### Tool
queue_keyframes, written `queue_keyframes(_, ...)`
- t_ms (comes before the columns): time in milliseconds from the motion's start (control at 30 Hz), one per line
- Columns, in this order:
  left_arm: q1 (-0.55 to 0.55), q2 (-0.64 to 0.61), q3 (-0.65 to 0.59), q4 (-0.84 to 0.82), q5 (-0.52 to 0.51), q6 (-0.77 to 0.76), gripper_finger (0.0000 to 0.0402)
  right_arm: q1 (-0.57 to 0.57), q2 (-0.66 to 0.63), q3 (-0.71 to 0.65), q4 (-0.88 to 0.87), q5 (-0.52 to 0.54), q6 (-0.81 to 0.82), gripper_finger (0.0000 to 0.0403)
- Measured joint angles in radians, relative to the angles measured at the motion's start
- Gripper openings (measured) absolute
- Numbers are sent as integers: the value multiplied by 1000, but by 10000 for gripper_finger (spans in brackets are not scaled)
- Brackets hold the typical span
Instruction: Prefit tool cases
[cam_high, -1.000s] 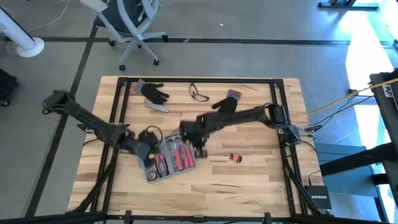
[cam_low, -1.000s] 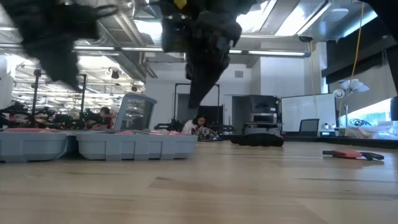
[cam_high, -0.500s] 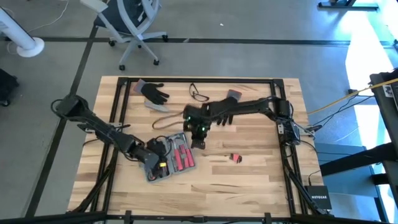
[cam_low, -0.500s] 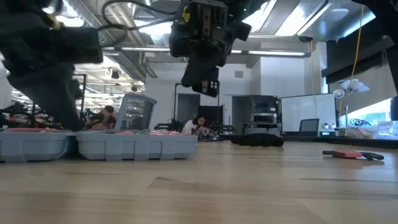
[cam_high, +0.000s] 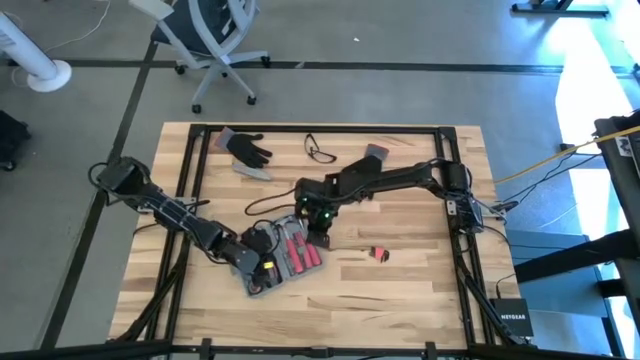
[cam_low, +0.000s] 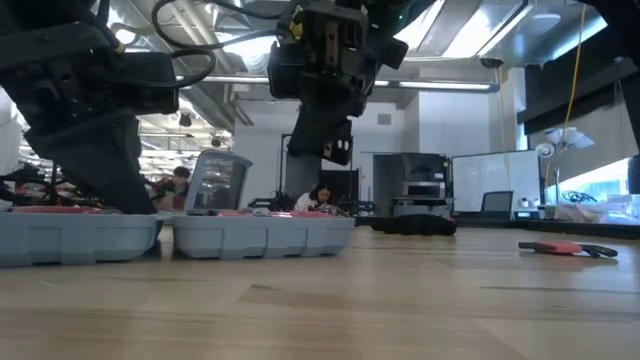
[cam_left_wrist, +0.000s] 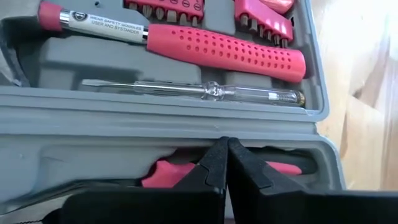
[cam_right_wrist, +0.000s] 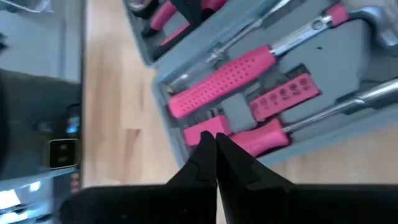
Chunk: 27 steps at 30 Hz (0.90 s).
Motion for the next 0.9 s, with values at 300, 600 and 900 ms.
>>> queue_keyframes(300,15,0,-2,-22,0,50,0,108,16,-31,100,237,84,0)
queue_keyframes(600,14,1,-3,-20,0,52,0,124,57,-31,83,399,166,0)
queue_keyframes(900,14,2,-4,-19,1,52,0,131,57,-30,35,408,167,0)
